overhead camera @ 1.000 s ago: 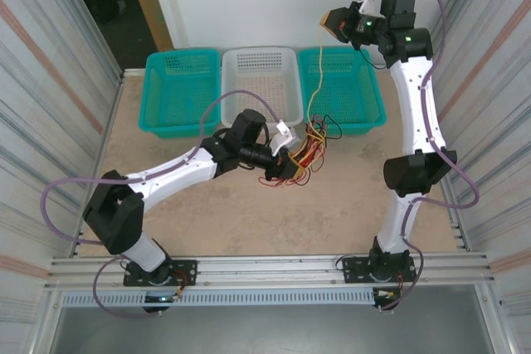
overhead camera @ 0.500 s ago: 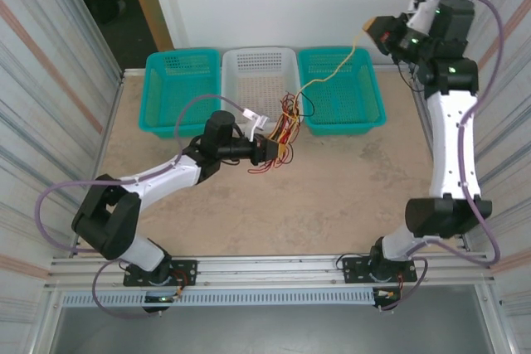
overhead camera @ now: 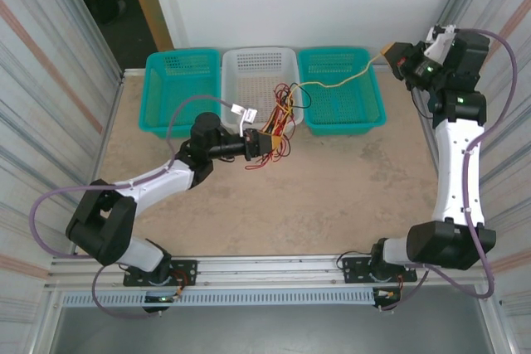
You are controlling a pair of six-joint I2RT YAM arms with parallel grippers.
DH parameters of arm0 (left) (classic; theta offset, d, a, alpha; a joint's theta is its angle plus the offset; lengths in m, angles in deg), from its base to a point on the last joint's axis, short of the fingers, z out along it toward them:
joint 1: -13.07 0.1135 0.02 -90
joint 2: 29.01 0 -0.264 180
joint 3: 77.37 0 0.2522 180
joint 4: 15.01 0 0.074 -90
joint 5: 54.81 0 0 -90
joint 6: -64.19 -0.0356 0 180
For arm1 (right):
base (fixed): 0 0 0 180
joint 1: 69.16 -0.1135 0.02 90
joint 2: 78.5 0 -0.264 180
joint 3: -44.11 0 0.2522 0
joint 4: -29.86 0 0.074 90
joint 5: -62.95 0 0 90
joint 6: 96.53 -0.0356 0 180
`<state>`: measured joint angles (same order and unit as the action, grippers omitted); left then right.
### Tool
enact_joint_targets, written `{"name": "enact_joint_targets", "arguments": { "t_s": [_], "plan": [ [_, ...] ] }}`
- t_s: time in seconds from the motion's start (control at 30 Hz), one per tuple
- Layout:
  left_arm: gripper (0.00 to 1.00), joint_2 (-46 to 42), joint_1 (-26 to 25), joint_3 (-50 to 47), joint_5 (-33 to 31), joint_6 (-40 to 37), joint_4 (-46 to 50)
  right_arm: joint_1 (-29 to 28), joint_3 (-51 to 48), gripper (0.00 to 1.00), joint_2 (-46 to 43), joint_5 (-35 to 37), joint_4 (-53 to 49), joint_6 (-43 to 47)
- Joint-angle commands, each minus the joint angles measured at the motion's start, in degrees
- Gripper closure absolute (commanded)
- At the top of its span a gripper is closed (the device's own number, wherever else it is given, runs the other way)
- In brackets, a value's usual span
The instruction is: Untangle the cables
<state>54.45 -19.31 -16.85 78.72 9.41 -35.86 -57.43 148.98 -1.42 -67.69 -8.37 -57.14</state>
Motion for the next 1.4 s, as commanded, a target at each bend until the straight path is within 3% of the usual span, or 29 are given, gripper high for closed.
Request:
{"name": "enact_joint_targets", "arguments": {
  "t_s": [0.0, 0.47, 0.73, 1.0, 1.2, 1.37],
  "plan": [
    [1.0, -3.6, 0.7, -0.2, 0.7, 0.2, -3.3, 2.4, -2.3, 1.0, -3.9, -1.7, 1.2, -0.4],
    [1.0, -6.0, 5.6, -6.4, 0.3, 5.6, -12.4, 13.8, -16.9, 1.0, -11.8, -4.0, -0.6, 1.2],
    [1.0, -6.9, 7.3, -8.4, 0.8, 6.6, -13.7, 23.4, -18.4, 1.0, -12.6, -5.9, -4.8, 4.0],
    [1.0, -7.9, 9.6, -10.7, 0.8, 8.1, -15.5, 26.2, -18.0, 1.0, -12.7, -3.9, -7.0, 5.3],
    [1.0, -9.9, 10.0, -10.7, 1.1, 5.4, -11.1, 27.9, -16.9, 1.0, -12.4, -0.5, -10.5, 6.5],
    [1.0, -12.0, 10.0, -10.0, 0.7, -0.8, -1.3, 32.1, -16.5, 1.0, -11.5, -0.6, -10.2, 2.4]
  ]
}}
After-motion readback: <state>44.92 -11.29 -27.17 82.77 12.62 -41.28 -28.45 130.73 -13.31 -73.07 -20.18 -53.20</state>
